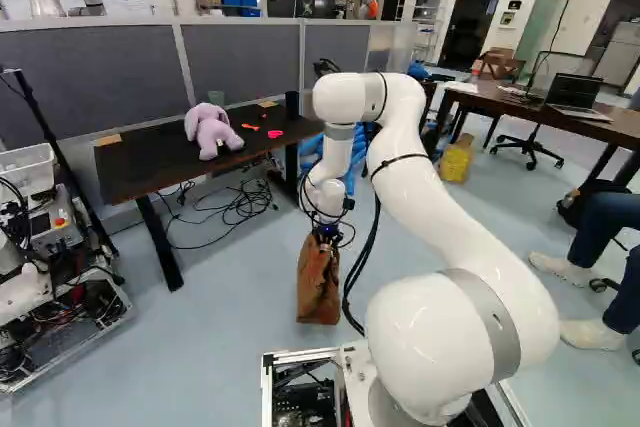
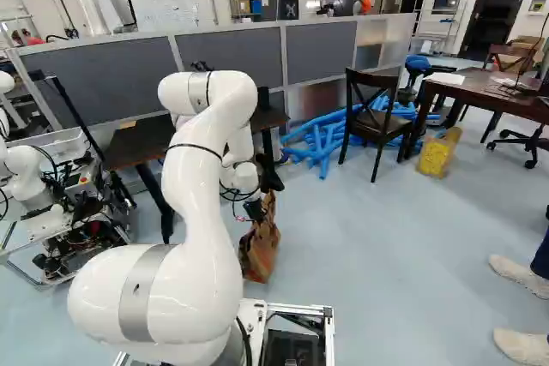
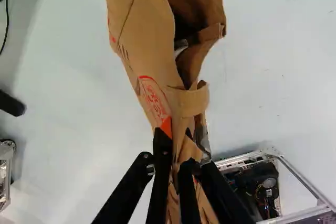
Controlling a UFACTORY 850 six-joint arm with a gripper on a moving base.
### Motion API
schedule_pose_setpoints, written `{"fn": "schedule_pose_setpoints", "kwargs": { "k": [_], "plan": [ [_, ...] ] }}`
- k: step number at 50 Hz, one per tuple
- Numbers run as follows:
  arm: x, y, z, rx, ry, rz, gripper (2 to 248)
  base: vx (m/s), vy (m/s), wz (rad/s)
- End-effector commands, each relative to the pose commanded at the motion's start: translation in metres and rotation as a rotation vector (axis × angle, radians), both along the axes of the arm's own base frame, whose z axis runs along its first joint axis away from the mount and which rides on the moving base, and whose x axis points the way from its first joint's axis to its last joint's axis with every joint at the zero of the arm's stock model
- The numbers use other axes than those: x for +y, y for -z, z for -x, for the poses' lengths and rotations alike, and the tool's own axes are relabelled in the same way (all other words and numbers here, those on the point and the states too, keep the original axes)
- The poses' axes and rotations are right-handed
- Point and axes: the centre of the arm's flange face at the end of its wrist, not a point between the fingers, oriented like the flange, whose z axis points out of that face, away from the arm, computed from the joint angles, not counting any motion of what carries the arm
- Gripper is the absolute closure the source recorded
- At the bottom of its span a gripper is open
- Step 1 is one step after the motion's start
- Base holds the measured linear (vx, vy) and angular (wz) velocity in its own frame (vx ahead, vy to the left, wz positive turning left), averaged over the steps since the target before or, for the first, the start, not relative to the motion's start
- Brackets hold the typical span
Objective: Pick up the bag on the ground and place it on the table
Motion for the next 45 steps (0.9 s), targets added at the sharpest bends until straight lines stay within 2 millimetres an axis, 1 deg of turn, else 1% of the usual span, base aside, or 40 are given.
{"fn": "schedule_pose_setpoints", "kwargs": {
  "k": [45],
  "plan": [
    [0.031, -0.067, 0.084, 0.053, -0.097, 0.008, 229, 0.0, 0.0, 0.0]
  ]
}}
